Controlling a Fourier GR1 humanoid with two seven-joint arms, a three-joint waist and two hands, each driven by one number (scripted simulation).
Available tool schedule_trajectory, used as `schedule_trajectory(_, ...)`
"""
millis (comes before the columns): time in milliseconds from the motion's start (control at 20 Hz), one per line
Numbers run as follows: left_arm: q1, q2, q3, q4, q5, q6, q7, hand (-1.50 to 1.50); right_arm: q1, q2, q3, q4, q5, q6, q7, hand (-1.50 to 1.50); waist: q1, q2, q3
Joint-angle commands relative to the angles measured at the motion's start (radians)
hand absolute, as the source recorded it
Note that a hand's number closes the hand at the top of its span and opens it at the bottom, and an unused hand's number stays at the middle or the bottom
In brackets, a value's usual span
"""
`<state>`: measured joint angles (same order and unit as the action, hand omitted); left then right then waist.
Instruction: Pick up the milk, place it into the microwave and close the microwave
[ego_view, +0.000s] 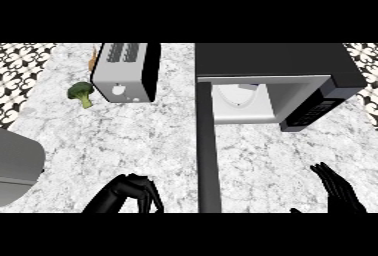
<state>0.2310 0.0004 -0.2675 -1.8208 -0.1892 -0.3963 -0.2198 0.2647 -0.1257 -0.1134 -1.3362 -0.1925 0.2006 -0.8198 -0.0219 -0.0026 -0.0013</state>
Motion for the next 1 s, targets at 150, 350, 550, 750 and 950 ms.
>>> schedule_trajectory(150, -0.277, 0.0, -0.191, 0.235, -0.058, 0.199, 0.045, 1.5, 0.089, -0.056, -0.074, -0.132, -0.08, 0.043, 0.045, -1.5, 0.0, 0.004, 0.001)
schedule_trajectory(350, -0.386, 0.0, -0.305, 0.304, -0.086, 0.333, 0.018, 1.5, 0.141, -0.076, -0.083, -0.205, -0.065, 0.042, 0.065, -1.5, -0.006, 0.004, 0.0)
schedule_trajectory(550, -0.49, 0.0, -0.44, 0.43, -0.021, 0.417, 0.078, 1.5, 0.129, -0.082, -0.092, -0.274, -0.074, 0.038, 0.106, -1.5, -0.001, 0.004, 0.001)
schedule_trajectory(750, -0.612, 0.0, -0.586, 0.564, 0.043, 0.613, 0.131, 1.5, 0.15, -0.119, -0.123, -0.302, -0.123, 0.107, 0.088, -1.5, -0.019, 0.006, 0.001)
schedule_trajectory(950, -0.699, 0.0, -0.704, 0.661, 0.204, 0.676, 0.155, 1.5, 0.085, -0.156, -0.119, -0.377, -0.186, 0.13, 0.187, -1.5, -0.045, 0.012, -0.001)
